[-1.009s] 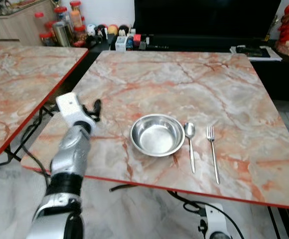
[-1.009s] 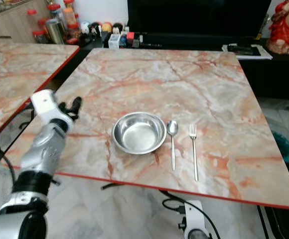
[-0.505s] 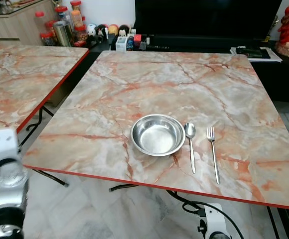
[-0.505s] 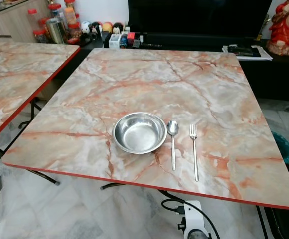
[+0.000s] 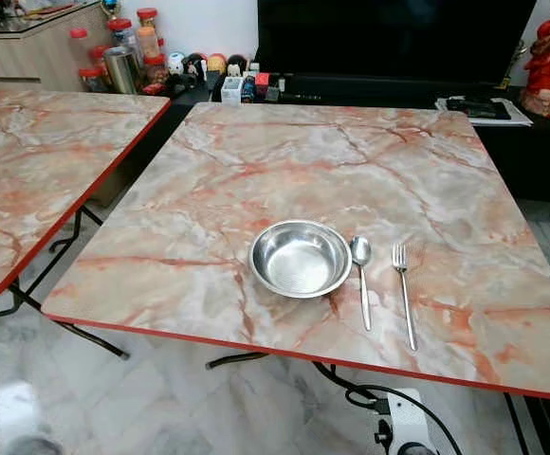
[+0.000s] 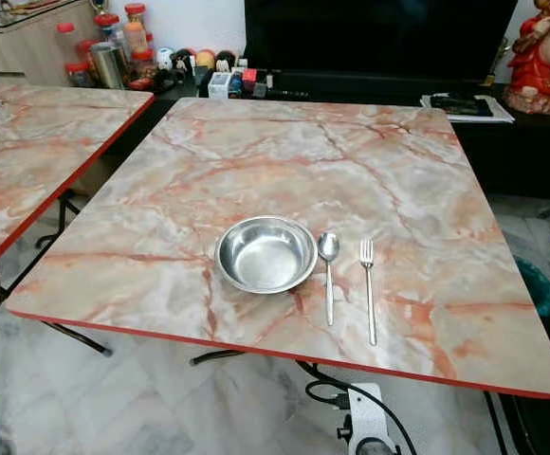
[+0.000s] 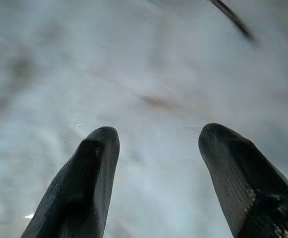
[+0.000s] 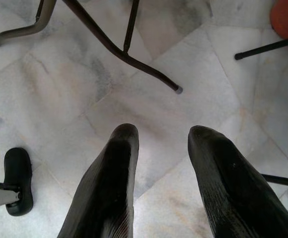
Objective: Setting the table
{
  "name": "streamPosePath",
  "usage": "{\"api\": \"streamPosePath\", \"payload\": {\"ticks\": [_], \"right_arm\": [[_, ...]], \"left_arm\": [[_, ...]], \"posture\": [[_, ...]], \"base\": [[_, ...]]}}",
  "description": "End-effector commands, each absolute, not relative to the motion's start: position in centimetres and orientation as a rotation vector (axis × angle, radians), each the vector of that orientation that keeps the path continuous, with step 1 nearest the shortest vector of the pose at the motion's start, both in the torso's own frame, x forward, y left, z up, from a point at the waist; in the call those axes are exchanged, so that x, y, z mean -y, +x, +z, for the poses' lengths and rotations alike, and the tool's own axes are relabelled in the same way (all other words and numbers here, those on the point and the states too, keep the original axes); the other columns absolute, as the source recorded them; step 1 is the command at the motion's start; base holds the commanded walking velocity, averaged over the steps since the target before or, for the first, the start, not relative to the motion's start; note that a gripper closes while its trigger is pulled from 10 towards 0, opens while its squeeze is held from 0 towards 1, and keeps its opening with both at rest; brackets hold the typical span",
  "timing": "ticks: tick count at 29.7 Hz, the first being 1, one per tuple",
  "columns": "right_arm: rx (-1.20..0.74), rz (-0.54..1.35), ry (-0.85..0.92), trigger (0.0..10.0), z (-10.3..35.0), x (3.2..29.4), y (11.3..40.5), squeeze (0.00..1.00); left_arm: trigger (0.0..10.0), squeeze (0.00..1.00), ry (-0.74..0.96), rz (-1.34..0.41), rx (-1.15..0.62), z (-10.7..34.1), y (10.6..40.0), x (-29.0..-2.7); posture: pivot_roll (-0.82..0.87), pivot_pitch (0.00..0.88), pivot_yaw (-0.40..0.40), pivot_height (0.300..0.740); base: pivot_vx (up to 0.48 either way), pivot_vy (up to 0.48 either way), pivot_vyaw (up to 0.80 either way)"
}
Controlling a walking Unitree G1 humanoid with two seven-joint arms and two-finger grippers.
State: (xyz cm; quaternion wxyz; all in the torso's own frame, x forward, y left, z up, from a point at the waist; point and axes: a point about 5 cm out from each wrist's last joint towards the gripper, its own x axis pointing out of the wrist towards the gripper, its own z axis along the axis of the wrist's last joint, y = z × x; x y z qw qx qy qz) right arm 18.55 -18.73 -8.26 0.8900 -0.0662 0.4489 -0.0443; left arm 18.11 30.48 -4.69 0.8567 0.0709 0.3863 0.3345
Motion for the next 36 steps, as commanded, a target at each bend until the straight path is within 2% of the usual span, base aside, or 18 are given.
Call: {"api": "streamPosePath", "payload": {"ticks": [1,3,7,14,22,36], "right_arm": [[-0.937,-0.103,-0.127,10.0,-8.4,18.8,18.3,0.0],[-0.937,-0.106,-0.126,10.0,-8.3,18.9,18.4,0.0],[-0.941,-0.1,-0.125,10.0,-8.3,18.9,18.4,0.0],[-0.944,-0.096,-0.112,10.0,-8.4,18.9,18.3,0.0],[-0.947,-0.108,-0.101,10.0,-8.3,19.1,18.4,0.0],[-0.947,-0.132,-0.075,10.0,-8.4,19.1,18.3,0.0]], "left_arm": [[10.0,0.0,0.129,0.587,-0.843,-5.2,18.4,-29.5],[10.0,0.0,0.105,0.489,-0.854,-5.8,18.6,-27.9],[10.0,0.0,0.111,0.151,-0.917,-7.4,18.7,-23.0],[10.0,0.0,0.108,-0.015,-0.941,-8.1,18.7,-19.5],[10.0,0.0,0.127,-0.05,-0.942,-8.0,19.1,-18.7],[10.0,0.0,0.105,0.045,-0.981,-8.5,17.9,-20.0]], "posture": [[0.02,0.0,0.04,0.736],[0.02,0.0,0.04,0.736],[0.01,0.0,0.037,0.736],[0.0,0.0,0.043,0.736],[0.0,0.0,0.033,0.736],[0.01,0.0,0.035,0.736]], "base": [[0.0,0.0,0.0],[0.0,0.0,0.0],[0.0,0.0,0.0],[0.0,0.0,0.0],[0.0,0.0,0.0],[0.0,0.329,0.0]]}}
